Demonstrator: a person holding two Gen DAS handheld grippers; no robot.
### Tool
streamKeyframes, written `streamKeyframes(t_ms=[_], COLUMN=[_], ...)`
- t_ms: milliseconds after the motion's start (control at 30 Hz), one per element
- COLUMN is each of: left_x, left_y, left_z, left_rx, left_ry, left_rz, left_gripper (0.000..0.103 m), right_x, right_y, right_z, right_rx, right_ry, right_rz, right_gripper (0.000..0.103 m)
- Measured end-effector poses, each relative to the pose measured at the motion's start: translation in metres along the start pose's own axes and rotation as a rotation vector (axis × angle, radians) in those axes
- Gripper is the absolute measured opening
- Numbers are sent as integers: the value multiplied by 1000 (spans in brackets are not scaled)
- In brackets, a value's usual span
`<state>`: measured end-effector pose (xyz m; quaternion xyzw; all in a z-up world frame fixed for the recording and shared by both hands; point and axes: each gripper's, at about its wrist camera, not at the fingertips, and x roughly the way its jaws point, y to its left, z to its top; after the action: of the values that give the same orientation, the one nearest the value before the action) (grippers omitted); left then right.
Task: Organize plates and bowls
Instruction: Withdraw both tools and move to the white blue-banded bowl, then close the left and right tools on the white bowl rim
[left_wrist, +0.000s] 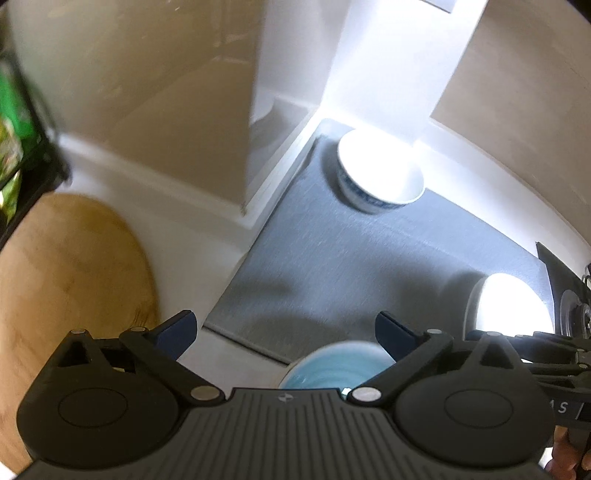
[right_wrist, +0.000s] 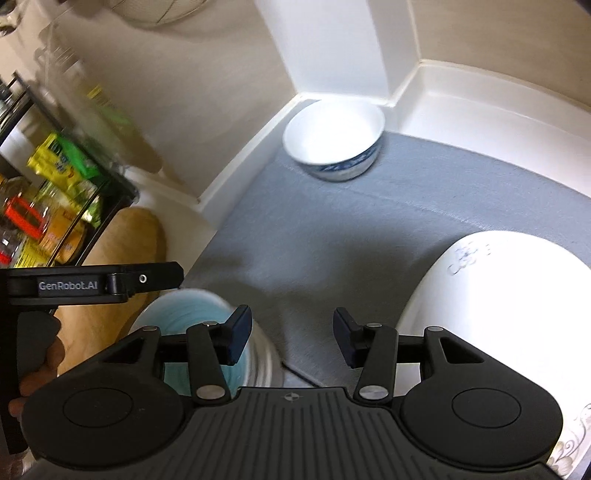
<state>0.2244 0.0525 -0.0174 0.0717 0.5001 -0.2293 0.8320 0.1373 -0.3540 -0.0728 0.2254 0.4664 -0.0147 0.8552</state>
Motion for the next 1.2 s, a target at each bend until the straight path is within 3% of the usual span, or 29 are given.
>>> streamKeyframes(t_ms=[233,467,733,1000,1200], left_x=[10,34,60,77,94], left_y=[-24,-37,-51,-58,-56], left_z=[19,32,46,59,73], left_rx=[52,62,76,51,-30], left_ry=[-12,27,59,85,104], left_rz=[-10,-21,-2,2,-10], left_gripper=[103,103,103,103,103], right_x=[-6,-8,1,9,20], right_y=[-11,-25,-48,-64,-74], right_z=[15,30,45,56,70], right_rx=[12,21,54,63,65], right_ry=[-64,-103,-107,-110,-125], right_rz=[-31,-56,-79,-99,-96], right_gripper=[59,69,73,74,75])
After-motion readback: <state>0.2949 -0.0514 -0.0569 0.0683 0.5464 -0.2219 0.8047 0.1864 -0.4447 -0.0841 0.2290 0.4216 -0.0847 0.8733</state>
